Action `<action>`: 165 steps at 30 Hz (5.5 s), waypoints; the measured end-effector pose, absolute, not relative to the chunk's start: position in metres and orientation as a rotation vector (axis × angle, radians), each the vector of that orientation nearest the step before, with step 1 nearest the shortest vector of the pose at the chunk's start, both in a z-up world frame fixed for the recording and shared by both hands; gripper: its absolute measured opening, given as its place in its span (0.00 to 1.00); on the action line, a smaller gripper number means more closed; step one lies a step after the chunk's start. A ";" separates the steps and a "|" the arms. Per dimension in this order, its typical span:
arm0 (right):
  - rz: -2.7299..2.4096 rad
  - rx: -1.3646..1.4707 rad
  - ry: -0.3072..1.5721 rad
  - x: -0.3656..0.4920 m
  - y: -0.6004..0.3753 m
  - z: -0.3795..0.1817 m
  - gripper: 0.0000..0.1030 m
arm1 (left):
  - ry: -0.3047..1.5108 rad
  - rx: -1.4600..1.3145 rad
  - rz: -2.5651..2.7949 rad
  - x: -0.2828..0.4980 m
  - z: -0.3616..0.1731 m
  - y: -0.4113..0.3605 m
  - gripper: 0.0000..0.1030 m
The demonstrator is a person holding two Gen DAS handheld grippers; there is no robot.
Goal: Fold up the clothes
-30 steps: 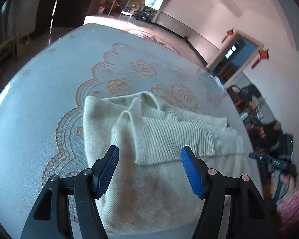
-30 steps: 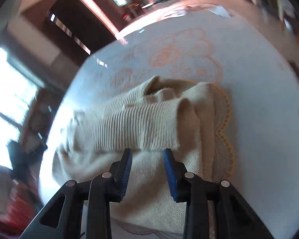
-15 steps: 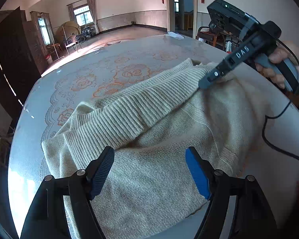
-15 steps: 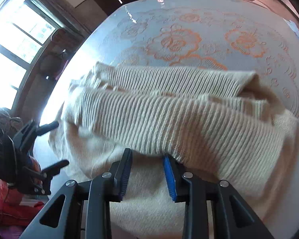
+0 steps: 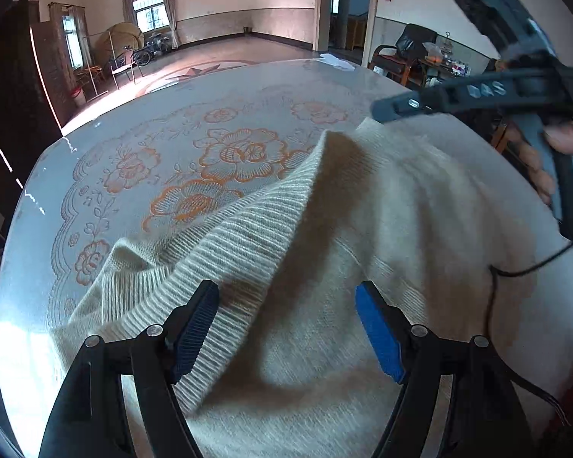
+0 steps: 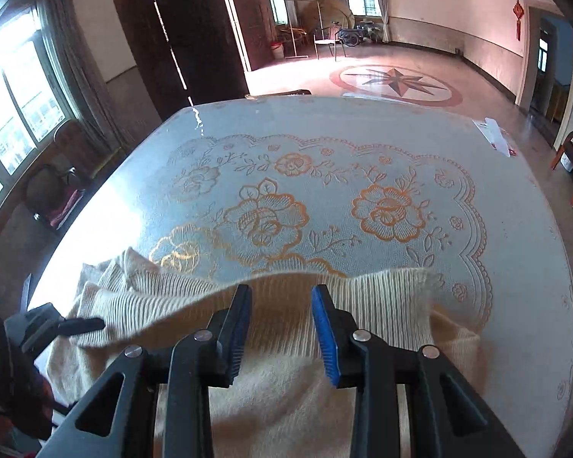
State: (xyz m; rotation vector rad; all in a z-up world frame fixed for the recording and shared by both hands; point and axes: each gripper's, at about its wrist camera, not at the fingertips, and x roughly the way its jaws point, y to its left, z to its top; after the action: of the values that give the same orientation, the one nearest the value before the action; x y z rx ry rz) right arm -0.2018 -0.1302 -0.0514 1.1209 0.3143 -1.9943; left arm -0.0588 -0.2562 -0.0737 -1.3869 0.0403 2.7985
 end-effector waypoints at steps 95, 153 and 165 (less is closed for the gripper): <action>-1.916 1.081 0.609 -0.020 -0.071 -0.132 0.87 | -0.050 -1.519 3.239 0.092 -0.119 -0.228 0.87; -1.850 1.669 -0.476 -0.370 0.035 -0.147 0.86 | -1.085 -1.769 2.913 0.090 -0.117 -0.405 0.98; -1.642 1.617 -0.350 -0.350 -0.014 -0.152 0.86 | -0.669 -1.789 2.838 0.046 -0.126 -0.393 0.98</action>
State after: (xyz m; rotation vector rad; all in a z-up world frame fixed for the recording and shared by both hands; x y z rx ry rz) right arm -0.3499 -0.0141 -0.1518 1.6171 -0.3498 -1.6423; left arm 0.0458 -0.3927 -0.1256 -1.7886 -0.6685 2.8383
